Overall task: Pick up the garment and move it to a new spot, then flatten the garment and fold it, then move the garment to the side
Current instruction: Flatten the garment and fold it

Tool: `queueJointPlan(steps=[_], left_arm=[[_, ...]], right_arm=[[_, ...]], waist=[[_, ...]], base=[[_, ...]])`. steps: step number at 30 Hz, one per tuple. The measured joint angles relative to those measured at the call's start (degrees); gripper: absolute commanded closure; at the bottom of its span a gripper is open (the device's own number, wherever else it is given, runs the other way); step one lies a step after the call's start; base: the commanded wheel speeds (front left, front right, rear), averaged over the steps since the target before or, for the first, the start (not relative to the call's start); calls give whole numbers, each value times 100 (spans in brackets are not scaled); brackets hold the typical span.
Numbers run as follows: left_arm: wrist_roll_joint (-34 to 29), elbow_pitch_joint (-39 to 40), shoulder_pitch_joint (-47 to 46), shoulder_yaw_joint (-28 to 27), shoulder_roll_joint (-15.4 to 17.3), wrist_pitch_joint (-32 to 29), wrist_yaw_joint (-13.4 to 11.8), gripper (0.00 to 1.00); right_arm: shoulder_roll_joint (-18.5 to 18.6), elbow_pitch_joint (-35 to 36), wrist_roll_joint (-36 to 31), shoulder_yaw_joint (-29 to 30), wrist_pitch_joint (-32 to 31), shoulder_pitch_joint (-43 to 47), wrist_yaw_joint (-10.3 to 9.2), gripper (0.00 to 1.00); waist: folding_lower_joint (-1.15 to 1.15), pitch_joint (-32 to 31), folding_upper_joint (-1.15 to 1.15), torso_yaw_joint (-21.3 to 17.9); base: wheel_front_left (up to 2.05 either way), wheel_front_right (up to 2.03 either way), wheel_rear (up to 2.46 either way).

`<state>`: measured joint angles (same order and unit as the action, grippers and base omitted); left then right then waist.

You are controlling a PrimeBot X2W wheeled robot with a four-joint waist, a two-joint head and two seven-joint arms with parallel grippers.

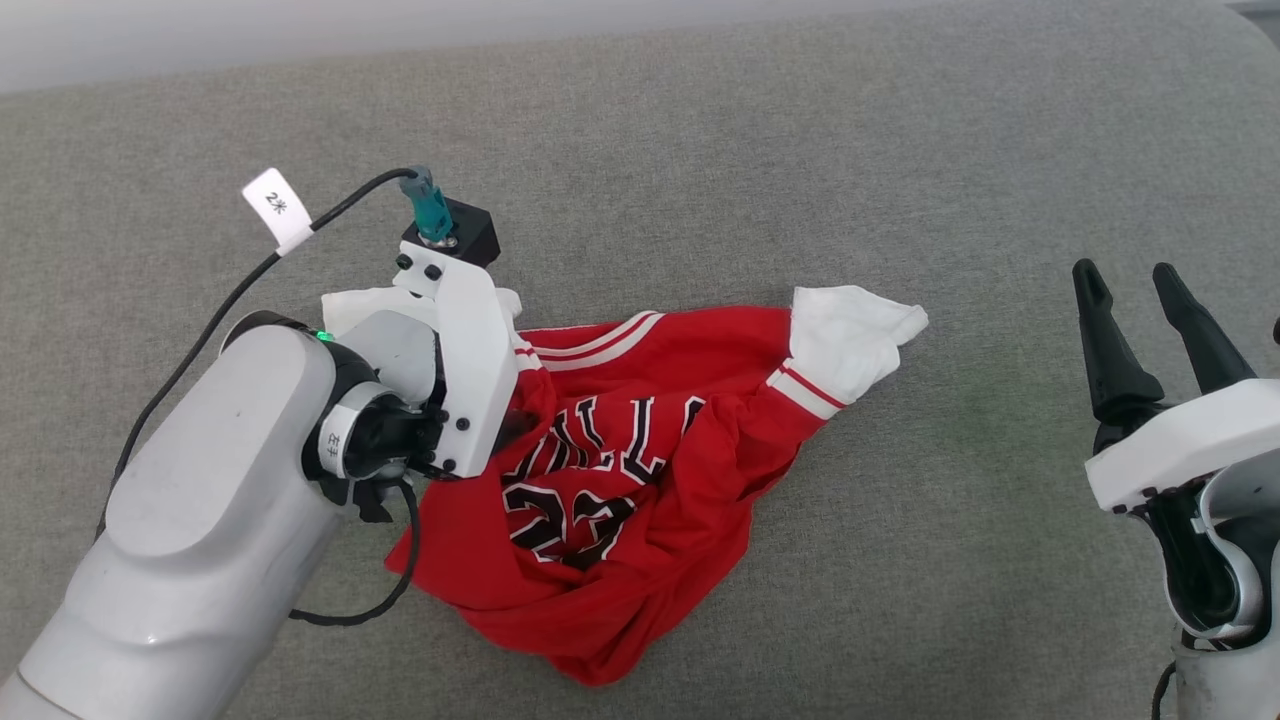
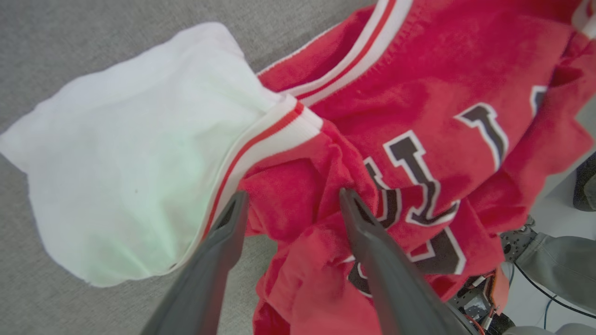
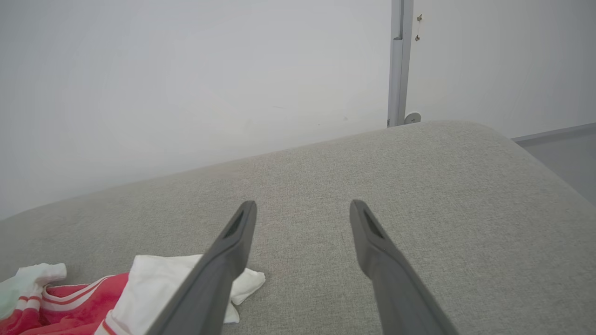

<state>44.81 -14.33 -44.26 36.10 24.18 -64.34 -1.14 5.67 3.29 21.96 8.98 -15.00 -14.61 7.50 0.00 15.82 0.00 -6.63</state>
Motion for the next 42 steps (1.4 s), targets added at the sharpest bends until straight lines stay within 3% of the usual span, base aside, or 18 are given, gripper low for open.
queueJointPlan(steps=[5, 12, 13, 14, 20, 25, 36, 42], left_arm=[[87, 209, 50, 4, 68, -368, -233, 0], [52, 463, 115, 76, 172, -415, -257, 0], [46, 449, 116, 96, 179, -414, -243, 56], [36, 439, 124, 107, 189, -376, -202, 100], [60, 467, 133, -12, 190, -67, -130, 100], [98, 735, 285, -234, 292, 241, -248, 100], [198, 1788, 1653, -1057, 994, 883, -1069, 100], [332, 1909, 2457, -1269, 1139, 984, -1496, 100]], right_arm=[[-9, -42, -33, 23, 24, -3, 0, 0], [-4, -92, -37, 31, 38, -9, 0, 0], [-4, -100, -37, 27, 40, -12, 0, 0], [-3, -107, -37, 23, 40, -13, 0, 0], [46, -126, -49, 63, 62, -20, 0, 0], [78, -135, -96, 140, 74, -12, 0, 0], [98, -34, -149, 302, 62, 119, 0, 0], [75, -21, -191, 352, 38, 157, 0, 0]], waist=[[0, 2, 0, 28], [0, 18, 0, 102], [0, 22, 0, 115], [0, 25, 0, 126], [0, 19, 0, 243], [0, -35, 0, 386], [0, -131, 0, 676], [0, -165, 0, 803]], base=[[0, 0, 0], [0, 0, 0], [0, 0, 0], [0, 0, 0], [0, 0, 0], [0, 0, 0], [0, 0, 0], [0, 0, 0]])
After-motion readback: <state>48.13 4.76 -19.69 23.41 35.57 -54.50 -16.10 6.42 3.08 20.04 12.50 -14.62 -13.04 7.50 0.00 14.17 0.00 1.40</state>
